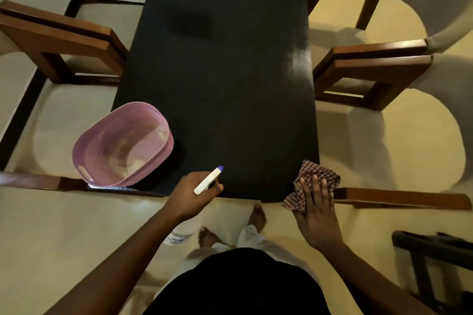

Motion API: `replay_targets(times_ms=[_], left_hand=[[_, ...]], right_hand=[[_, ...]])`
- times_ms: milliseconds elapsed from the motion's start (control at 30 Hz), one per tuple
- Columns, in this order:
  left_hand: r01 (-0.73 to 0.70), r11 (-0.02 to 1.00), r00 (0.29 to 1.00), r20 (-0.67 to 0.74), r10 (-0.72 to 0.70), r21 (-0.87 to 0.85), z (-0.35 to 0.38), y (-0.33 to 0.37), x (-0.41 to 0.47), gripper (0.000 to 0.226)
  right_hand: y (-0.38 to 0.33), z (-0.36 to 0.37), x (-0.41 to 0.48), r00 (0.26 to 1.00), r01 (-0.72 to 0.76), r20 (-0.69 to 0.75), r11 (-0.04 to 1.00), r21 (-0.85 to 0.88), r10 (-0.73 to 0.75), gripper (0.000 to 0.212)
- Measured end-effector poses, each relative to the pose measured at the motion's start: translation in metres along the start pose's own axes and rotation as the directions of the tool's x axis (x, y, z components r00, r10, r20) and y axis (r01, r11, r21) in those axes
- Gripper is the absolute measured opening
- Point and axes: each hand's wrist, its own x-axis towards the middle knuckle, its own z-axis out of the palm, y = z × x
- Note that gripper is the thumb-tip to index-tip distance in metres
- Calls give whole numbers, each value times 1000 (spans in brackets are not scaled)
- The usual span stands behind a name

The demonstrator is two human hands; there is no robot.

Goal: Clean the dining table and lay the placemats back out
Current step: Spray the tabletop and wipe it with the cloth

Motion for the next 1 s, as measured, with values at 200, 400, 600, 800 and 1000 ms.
replay_targets(times_ms=[200, 400, 600, 800, 1000], left_hand=[[21, 999, 999, -34, -23, -50, -12, -13, -12, 28], [24, 993, 997, -70, -32, -111, -23, -20, -26, 23], [24, 994, 991, -132, -38, -111, -36, -22, -37, 23], [30, 985, 978, -201, -65, -171, -50, -17, -48, 20], [-50, 974, 936, -350, -31, -221, -78, -8, -60, 18]], right_hand=[[-98, 15, -12, 967, -254, 27, 959, 128, 253, 81], [-195, 1, -15, 975, 116, 172, 981, 156, -142, 85], [-224, -20, -2, 925, 252, 227, 939, 234, -305, 80], [-254, -66, 12, 897, -251, 403, 542, 802, -181, 24], [-243, -100, 28, 689, -721, 679, -138, 679, -253, 22]])
